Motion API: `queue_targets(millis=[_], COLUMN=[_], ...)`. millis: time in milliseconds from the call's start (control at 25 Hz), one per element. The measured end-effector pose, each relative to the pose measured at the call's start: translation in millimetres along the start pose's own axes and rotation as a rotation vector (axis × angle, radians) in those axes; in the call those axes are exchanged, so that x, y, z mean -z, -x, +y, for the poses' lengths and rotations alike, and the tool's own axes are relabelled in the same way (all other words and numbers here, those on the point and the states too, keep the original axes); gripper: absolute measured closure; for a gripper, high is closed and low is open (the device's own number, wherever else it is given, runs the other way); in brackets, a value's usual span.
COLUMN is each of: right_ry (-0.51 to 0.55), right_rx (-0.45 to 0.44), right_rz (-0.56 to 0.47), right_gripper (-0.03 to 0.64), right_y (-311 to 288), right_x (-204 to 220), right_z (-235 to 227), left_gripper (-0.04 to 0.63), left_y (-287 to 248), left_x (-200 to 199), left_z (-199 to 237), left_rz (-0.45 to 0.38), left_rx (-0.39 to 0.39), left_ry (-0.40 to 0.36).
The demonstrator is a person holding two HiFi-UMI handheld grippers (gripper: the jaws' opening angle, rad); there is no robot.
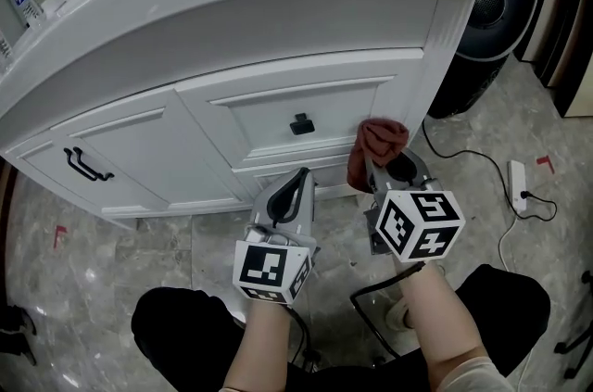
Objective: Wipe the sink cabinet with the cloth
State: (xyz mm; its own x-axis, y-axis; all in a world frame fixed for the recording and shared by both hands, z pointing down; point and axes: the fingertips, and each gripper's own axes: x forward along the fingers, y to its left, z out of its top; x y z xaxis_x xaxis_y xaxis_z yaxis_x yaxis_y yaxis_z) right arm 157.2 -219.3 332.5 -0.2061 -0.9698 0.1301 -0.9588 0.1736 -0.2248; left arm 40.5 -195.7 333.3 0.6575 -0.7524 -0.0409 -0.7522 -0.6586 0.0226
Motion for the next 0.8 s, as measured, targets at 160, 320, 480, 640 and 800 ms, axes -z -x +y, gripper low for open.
queue_targets(millis=[160,320,480,640,800], right_ry=[-0.022,-0.051,-0.019,0.015,0.047], right_rx=[0.048,0.119,0.049,-0.089,-0.208], right_rz=[0.007,0.009,0.008,0.056,0.118], right_gripper=[0.537,0.538,0.54,0.539,0.538], right_y=[6.4,15.0,11.5,-5.8,-26.7], right_x=[3.7,6.3,15.9,45.2,80.5], right_z=[-18.9,-37.8,-6.3,50.2,102.7], left_gripper=[0.595,0.595,0.595,0.595,0.595], left_y=[-6.2,-9.7,-5.5,15.0,43.1], left_x=[3.6,8.5,11.7,25.0,39.7], left_z=[-11.5,-16.7,-4.9,35.5,80.2], left_rz=[0.013,0.023,0.019,0.041,0.055], left_rx=[0.027,0.037,0.007,-0.089,-0.196], left_ry=[-0.004,-0.006,-0.023,0.005,0.047])
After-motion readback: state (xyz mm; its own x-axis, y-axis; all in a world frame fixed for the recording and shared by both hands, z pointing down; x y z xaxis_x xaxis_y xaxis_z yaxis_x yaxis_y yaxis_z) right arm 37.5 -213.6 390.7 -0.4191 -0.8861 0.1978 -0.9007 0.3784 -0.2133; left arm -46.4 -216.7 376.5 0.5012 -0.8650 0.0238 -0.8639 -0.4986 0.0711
